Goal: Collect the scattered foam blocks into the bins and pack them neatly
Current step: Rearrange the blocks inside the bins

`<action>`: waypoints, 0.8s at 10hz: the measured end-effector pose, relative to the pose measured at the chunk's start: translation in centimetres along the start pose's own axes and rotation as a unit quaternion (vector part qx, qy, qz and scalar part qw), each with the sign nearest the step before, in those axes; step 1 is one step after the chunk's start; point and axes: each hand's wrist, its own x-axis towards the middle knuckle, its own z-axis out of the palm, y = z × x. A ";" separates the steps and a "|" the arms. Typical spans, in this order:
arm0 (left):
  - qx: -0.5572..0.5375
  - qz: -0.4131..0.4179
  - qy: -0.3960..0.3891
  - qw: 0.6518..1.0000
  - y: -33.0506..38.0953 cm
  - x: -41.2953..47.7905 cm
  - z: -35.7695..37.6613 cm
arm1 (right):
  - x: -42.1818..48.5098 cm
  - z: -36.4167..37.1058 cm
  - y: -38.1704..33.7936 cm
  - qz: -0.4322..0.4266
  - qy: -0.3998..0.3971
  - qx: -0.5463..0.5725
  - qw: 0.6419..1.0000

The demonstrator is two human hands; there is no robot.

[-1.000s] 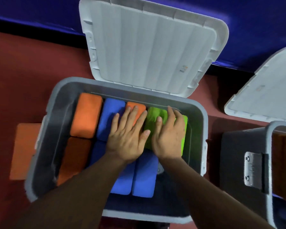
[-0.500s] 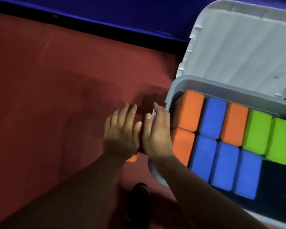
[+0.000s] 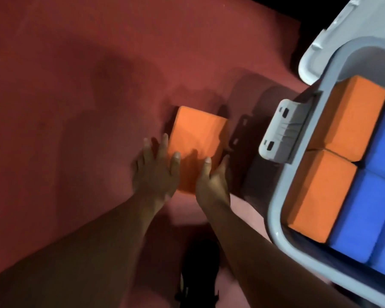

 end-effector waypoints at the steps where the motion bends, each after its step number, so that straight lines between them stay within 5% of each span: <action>1: -0.050 0.004 -0.073 0.996 -0.2 1.0 1.9 | 1.1 1.0 1.0 0.035 -0.017 -0.013 0.999; 2: -0.085 0.018 -0.118 0.989 -0.5 1.6 2.1 | 1.0 1.8 0.8 0.022 0.001 0.012 1.000; 5: -0.106 0.008 -0.041 0.993 2.9 -0.6 -11.4 | -7.3 -4.3 -11.1 -0.135 0.022 0.070 0.988; 6: -0.071 0.143 0.010 0.987 6.4 -1.6 -16.5 | -9.3 -8.4 -14.6 -0.181 0.050 0.093 0.978; 7: -0.082 0.153 0.049 0.984 12.6 -2.2 -22.7 | -11.1 -14.0 -18.0 -0.221 0.111 0.123 0.961; 8: -0.188 0.118 -0.020 0.975 19.5 -3.0 -27.0 | -13.0 -20.0 -20.3 -0.236 0.175 0.177 0.939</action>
